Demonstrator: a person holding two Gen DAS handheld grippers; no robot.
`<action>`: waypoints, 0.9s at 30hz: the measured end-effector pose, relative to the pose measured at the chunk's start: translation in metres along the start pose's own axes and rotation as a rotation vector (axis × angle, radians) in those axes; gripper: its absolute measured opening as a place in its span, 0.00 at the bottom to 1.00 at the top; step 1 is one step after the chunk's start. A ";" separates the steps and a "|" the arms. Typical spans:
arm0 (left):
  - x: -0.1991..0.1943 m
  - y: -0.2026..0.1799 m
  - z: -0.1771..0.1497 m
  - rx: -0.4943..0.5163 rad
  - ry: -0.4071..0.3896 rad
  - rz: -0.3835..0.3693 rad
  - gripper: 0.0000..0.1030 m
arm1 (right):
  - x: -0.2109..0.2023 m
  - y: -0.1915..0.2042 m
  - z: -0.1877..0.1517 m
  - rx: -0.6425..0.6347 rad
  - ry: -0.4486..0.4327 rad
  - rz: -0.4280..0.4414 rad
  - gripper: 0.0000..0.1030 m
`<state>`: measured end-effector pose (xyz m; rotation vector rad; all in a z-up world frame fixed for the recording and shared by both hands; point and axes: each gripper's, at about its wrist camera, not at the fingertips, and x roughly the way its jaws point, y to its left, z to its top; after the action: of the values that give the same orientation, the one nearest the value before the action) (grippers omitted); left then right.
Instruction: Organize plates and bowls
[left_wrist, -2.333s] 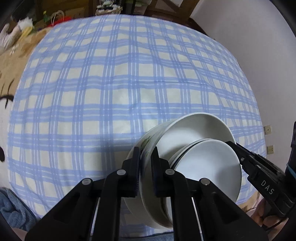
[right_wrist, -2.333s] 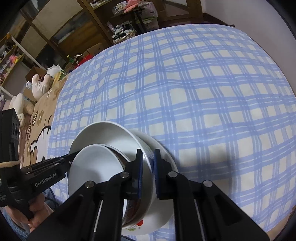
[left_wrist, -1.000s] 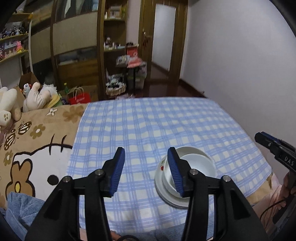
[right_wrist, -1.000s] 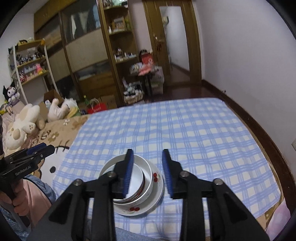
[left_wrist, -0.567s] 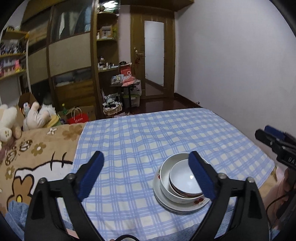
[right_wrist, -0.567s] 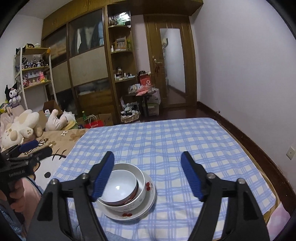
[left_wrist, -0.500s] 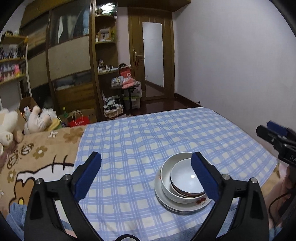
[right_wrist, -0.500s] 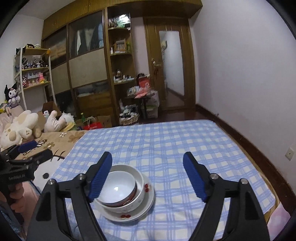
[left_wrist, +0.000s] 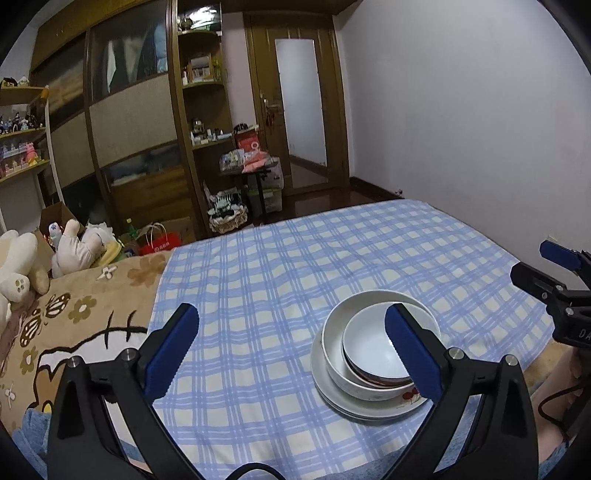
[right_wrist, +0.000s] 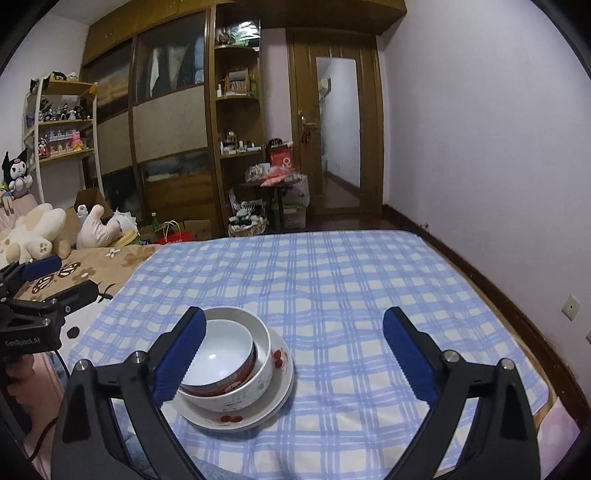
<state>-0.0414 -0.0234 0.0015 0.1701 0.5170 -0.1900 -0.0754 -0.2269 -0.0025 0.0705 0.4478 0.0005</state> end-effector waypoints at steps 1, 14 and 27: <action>0.001 0.000 0.000 -0.002 0.006 0.000 0.97 | 0.001 -0.001 0.000 0.005 0.002 -0.002 0.98; 0.016 0.002 -0.002 -0.001 0.048 -0.009 0.97 | 0.007 -0.005 0.000 0.035 0.027 -0.018 0.98; 0.019 0.002 -0.003 0.000 0.059 -0.011 0.97 | 0.007 -0.004 0.001 0.037 0.036 -0.042 0.98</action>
<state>-0.0262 -0.0230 -0.0103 0.1731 0.5765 -0.1958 -0.0683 -0.2310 -0.0049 0.0980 0.4849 -0.0483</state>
